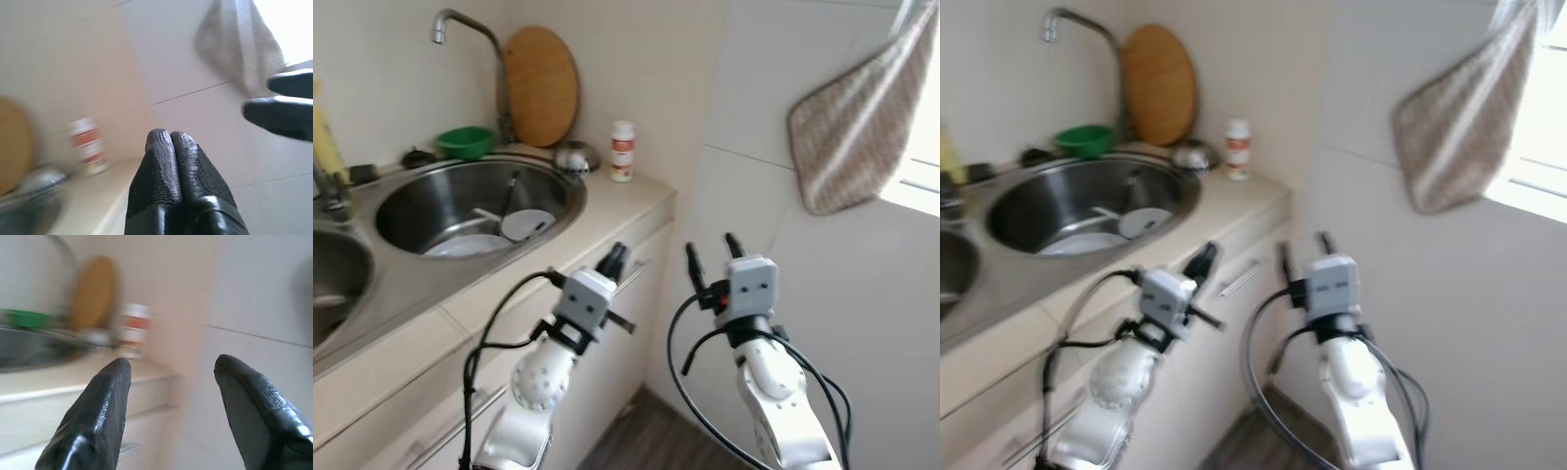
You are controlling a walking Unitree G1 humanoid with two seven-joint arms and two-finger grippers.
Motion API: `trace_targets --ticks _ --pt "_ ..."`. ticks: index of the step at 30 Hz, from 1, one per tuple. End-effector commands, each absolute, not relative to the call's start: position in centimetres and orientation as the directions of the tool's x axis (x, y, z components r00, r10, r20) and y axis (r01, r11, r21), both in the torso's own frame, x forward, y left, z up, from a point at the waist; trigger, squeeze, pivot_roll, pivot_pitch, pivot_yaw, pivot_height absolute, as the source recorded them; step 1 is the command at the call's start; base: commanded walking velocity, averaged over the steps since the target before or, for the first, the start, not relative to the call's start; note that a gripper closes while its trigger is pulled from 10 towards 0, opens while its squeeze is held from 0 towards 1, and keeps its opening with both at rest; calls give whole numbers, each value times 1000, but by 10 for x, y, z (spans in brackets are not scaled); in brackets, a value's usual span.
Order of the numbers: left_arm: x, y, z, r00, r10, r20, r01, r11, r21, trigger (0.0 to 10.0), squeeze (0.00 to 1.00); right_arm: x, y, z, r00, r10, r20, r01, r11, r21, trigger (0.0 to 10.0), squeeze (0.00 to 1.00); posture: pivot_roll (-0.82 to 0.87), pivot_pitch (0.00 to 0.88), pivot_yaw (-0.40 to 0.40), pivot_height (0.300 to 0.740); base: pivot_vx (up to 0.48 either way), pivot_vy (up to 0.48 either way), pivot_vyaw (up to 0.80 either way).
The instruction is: Kitchen organization
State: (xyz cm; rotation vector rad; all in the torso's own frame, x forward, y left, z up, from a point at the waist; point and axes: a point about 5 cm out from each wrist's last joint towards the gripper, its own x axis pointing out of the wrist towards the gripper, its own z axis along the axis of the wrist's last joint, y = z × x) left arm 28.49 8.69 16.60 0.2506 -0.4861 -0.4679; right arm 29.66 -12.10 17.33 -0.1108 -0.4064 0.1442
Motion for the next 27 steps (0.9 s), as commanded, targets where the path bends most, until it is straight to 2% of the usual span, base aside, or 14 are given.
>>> trace_targets --ticks 1,3,9,18,27 --pt "285 93 164 793 -480 376 355 865 356 10000 0 295 -114 176 901 171 399 -132 984 -123 10000 0 54 0 -12 740 0 -469 -788" --pt "286 94 166 795 -473 380 350 869 350 10000 0 296 -114 176 903 164 398 -127 985 -119 10000 0 55 0 -12 740 0 -426 -788" --pt "288 95 165 803 -468 369 350 872 343 10000 0 298 -115 175 908 150 391 -104 985 -136 10000 0 53 0 -10 740 0 -40 -780" --pt "289 94 163 809 -463 362 352 875 332 10000 0 301 -114 173 921 133 366 -93 988 -125 10000 0 50 0 -10 740 0 -473 -89" --pt "290 96 164 812 -450 371 345 883 316 10000 0 303 -116 172 927 120 356 -75 988 -137 10000 0 49 0 -11 740 0 0 -800"
